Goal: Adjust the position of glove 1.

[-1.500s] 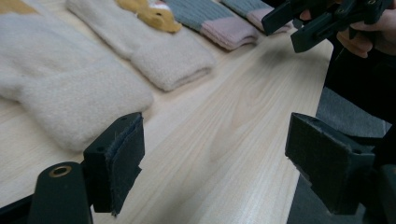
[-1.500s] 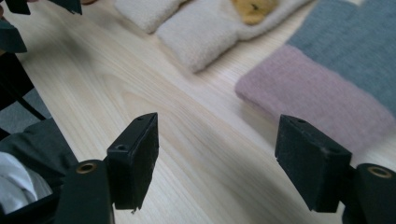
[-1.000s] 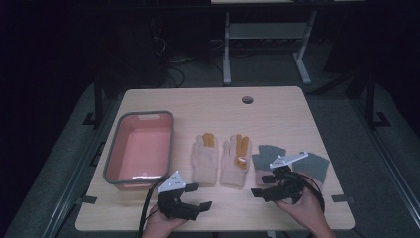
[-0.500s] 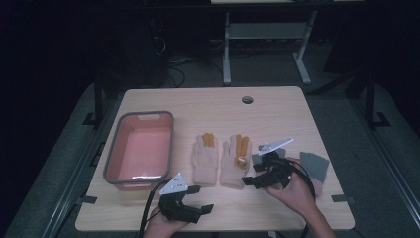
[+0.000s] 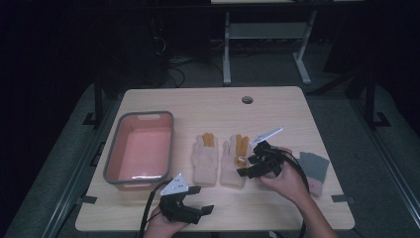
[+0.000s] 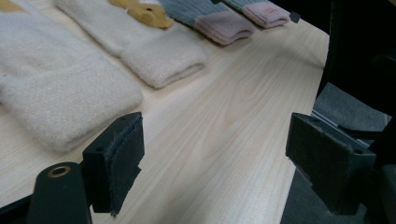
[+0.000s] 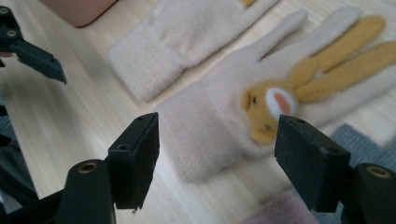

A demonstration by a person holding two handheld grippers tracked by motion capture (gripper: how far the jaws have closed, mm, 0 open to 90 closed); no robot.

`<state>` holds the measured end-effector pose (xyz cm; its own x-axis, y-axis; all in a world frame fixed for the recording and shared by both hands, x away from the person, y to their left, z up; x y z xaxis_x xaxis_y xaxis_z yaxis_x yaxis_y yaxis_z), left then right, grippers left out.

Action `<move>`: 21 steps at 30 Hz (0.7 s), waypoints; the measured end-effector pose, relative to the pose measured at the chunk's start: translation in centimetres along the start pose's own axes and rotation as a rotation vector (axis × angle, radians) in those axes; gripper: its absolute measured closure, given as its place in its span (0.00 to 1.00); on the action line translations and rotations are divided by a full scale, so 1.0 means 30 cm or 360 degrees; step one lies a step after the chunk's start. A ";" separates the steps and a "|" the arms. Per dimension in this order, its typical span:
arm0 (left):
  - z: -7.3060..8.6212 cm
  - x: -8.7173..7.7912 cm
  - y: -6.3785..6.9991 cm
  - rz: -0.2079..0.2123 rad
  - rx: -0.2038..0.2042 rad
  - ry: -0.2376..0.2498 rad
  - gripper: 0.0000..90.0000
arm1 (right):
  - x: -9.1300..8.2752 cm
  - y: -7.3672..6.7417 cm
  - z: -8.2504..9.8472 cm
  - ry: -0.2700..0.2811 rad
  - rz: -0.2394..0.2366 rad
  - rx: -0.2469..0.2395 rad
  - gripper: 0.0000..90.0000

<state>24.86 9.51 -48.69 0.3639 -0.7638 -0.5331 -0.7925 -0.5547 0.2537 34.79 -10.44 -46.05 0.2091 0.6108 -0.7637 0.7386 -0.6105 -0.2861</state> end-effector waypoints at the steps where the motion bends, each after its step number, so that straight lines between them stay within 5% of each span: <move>1: 0.000 0.000 0.000 0.0000 0.0000 0.0000 0.22 | 0.000 0.000 0.000 0.0000 0.0000 0.0000 0.34; 21: 0.000 -0.006 -0.006 -0.0015 -0.0003 0.0003 0.21 | 0.117 0.075 -0.051 -0.0141 0.0113 0.0034 0.43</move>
<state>24.92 9.74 -48.65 0.3723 -0.7593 -0.5338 -0.7881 -0.5624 0.2504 38.17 -8.91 -48.48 0.2023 0.5191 -0.8304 0.7100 -0.6618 -0.2407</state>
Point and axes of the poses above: each handheld gripper's, and its own axes: x roughly forward along the jaws, z roughly out of its underside, y roughly to its right, the point moved 7 cm from there along x, roughly forward along the jaws, and after that the axes turned 3 degrees about -z, right-handed, at the moved point
